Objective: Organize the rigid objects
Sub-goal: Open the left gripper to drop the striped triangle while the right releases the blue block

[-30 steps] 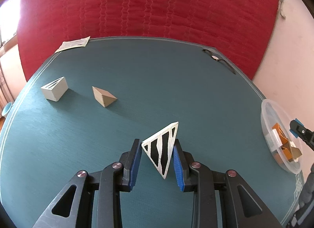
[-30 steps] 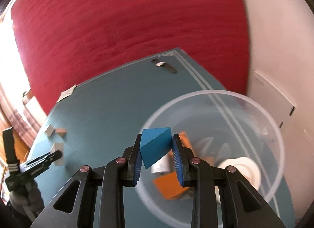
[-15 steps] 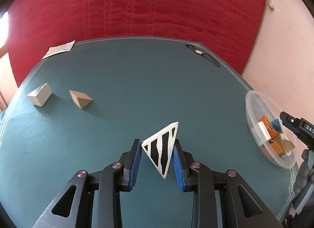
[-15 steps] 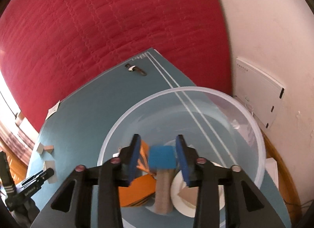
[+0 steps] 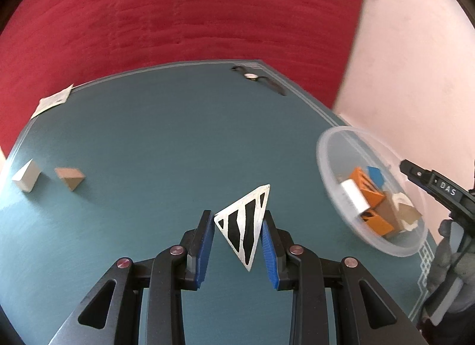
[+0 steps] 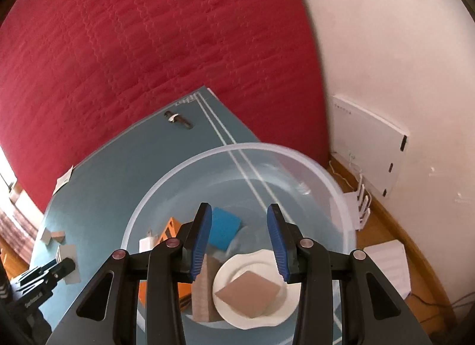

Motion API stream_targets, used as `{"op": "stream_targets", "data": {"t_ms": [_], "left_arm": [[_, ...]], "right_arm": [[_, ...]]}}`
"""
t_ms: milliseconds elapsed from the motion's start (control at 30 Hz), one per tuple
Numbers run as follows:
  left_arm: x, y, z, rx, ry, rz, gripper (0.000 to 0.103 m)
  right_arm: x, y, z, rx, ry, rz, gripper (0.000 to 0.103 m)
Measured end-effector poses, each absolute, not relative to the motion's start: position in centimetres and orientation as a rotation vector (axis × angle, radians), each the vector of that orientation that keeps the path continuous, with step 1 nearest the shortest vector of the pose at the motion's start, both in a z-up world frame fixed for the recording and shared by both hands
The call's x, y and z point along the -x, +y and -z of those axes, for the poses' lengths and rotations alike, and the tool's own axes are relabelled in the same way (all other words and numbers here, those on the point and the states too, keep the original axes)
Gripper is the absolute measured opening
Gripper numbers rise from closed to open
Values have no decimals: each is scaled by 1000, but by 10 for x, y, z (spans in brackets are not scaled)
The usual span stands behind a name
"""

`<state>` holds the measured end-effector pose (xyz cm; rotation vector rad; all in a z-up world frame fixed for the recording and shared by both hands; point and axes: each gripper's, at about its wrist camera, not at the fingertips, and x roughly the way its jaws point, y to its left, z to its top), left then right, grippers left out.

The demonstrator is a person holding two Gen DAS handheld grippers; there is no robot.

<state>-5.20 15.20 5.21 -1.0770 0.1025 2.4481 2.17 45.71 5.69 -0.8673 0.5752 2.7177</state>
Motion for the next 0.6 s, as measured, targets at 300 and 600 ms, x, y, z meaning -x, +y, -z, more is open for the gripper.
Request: {"op": "stream_targets", "data": {"t_ms": [300,600], "left_arm": [[41,195,-62,1024,164,-2357,33],[25,236,-63,979,228,-2245,33]], "right_arm": [[-28,448,-64,809,503,-2731,41],[-30,453,-65,796,539,-2710,41]]}}
